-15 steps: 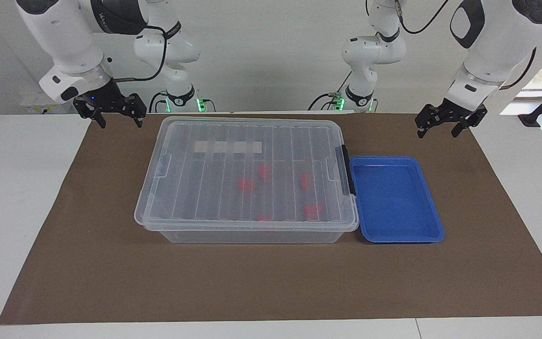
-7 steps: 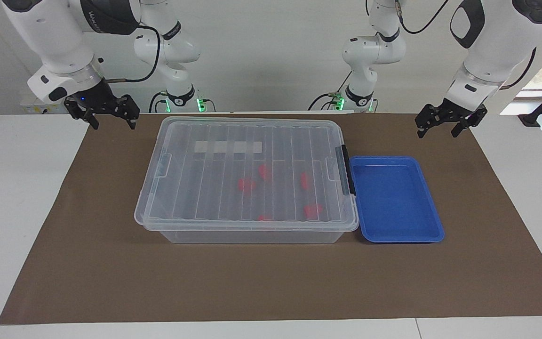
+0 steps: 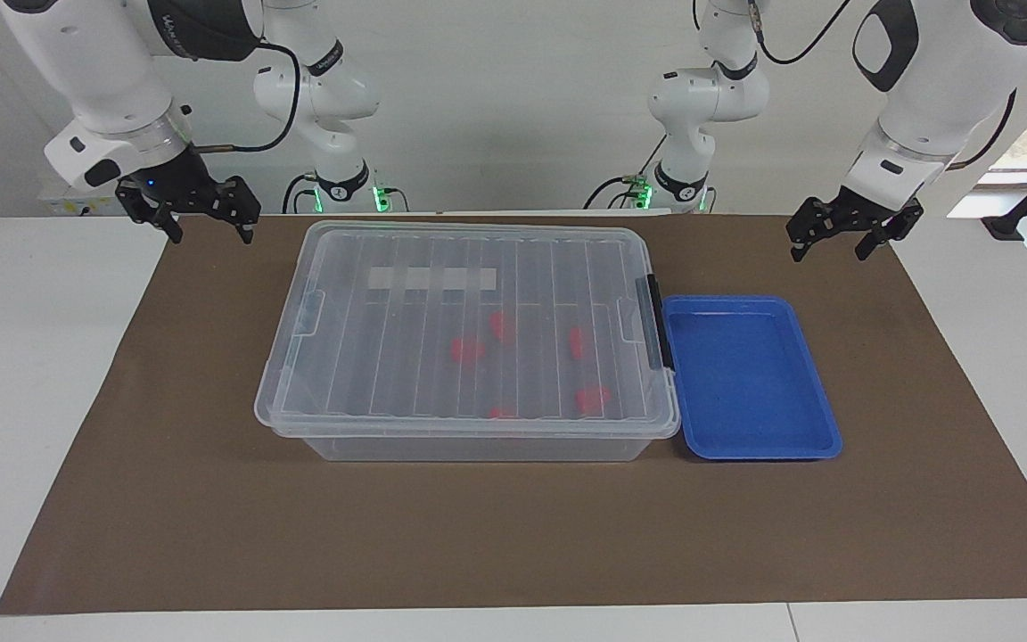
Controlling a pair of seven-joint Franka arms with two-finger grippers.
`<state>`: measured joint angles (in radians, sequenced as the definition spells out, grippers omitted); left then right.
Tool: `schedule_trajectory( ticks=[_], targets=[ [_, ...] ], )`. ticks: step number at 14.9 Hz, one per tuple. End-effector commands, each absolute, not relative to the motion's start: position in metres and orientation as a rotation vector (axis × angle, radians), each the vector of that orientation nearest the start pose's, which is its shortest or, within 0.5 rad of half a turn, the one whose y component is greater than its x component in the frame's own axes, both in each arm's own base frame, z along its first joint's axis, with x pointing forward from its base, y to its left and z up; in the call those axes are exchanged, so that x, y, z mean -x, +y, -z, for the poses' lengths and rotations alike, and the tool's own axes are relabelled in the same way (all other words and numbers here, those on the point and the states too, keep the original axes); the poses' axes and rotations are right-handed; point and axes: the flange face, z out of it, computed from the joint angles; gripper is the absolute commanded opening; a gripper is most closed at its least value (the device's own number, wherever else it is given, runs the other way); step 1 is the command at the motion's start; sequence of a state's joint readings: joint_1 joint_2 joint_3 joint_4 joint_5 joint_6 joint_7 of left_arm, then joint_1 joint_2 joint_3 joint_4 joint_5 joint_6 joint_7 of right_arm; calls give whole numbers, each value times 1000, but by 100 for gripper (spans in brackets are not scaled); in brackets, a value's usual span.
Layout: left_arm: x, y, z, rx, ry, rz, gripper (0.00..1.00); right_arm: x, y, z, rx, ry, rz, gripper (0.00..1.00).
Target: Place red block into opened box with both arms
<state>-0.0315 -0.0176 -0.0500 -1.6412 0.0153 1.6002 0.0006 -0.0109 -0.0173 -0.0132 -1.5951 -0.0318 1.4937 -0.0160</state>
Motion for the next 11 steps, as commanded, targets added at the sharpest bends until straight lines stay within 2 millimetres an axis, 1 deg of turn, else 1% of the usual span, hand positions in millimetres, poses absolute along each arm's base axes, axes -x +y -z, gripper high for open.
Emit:
schedule_trajectory(
  ticks=[1,6,8,11],
  targets=[
    [-543,-39,-605,3104,131,-32,100,-539,-20,-621,3170,27,-135,100],
    [-543,-39,-605,3104,131,-32,100,-538,-20,-618,3164,31,-134,100],
    [-543,-39,-605,3104,131,-32,100,-537,-23,-622,3164,36,-132,100],
    [-543,-39,-605,3104,131,-32,100,-537,-15,-626,3160,16,-112,100]
  ],
)
